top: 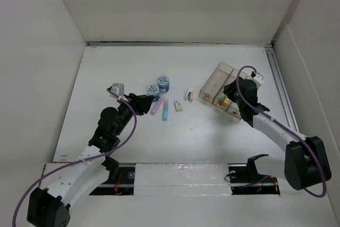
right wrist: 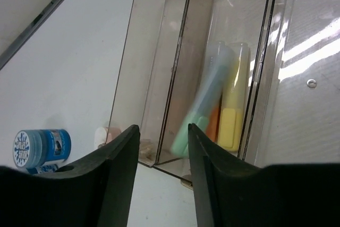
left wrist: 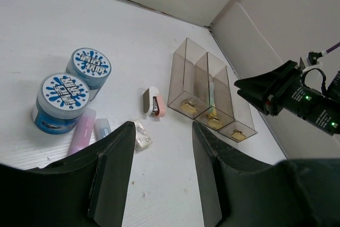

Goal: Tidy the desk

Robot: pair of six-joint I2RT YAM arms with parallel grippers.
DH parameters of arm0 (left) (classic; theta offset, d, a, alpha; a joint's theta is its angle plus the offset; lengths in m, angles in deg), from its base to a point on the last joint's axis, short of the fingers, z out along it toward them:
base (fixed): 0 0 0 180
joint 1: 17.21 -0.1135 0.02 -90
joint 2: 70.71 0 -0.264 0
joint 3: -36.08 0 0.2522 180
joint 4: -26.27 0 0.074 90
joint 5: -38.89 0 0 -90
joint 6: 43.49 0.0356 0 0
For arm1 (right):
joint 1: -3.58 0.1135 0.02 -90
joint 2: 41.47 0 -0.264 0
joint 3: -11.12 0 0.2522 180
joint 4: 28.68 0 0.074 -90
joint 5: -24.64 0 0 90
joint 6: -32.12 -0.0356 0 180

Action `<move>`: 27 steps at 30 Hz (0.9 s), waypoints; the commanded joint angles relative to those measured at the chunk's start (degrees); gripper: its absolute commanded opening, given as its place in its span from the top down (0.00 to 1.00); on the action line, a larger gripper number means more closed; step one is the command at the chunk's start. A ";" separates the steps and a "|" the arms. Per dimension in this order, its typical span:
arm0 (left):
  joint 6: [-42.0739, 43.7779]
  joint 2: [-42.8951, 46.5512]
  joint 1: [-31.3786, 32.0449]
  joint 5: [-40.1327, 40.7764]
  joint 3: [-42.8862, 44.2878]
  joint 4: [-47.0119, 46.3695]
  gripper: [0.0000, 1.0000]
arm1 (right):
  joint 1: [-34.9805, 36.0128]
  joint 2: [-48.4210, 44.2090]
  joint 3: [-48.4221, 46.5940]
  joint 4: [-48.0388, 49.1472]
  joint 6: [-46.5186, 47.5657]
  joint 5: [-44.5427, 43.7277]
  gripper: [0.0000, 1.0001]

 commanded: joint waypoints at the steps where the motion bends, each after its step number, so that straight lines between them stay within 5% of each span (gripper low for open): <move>1: 0.24 1.02 0.27 0.49 0.49 -2.46 0.57 | -0.31 -2.32 -0.07 -0.21 -0.26 -1.88 0.51; 4: 0.33 0.93 0.27 1.02 0.66 -2.12 0.58 | -0.31 -3.46 -0.33 0.06 0.44 -1.44 0.40; 6: 0.42 1.11 0.27 0.85 0.66 -2.11 0.57 | -0.31 -4.25 -0.51 -0.64 0.44 -0.74 0.42; 8: 0.50 1.11 0.27 1.28 0.58 -2.29 0.57 | 1.53 -5.83 0.80 2.32 1.93 1.36 0.60; 9: 0.50 1.02 0.27 1.54 0.49 -2.29 0.57 | 2.76 -7.66 1.33 3.56 2.55 1.81 0.83; 10: 0.50 0.84 0.27 1.72 0.66 -1.94 0.58 | 4.25 -8.21 1.77 4.96 3.86 2.42 0.90; 12: 0.42 0.93 0.27 1.72 0.75 -1.76 0.58 | 10.48 -7.95 0.56 6.56 5.45 4.18 1.00; 15: 0.07 1.46 0.27 3.56 0.58 -1.33 0.58 | 22.07 -1.29 -5.74 3.06 7.73 2.61 1.00; 17: -0.90 2.33 0.27 8.04 0.93 1.30 0.59 | 27.53 6.62 -9.98 -0.97 8.97 -0.53 0.93; 21: -5.28 6.46 0.27 16.56 0.84 6.05 0.59 | 38.43 18.49 -18.95 -4.77 9.59 -5.21 0.49; 24: -8.36 12.77 0.27 24.99 0.49 11.32 0.59 | 40.38 27.26 -24.22 -5.30 9.15 -3.55 0.34; 27: -8.46 17.17 0.27 26.24 -1.61 10.90 0.58 | 40.39 31.66 -27.13 -6.61 8.80 -3.63 0.34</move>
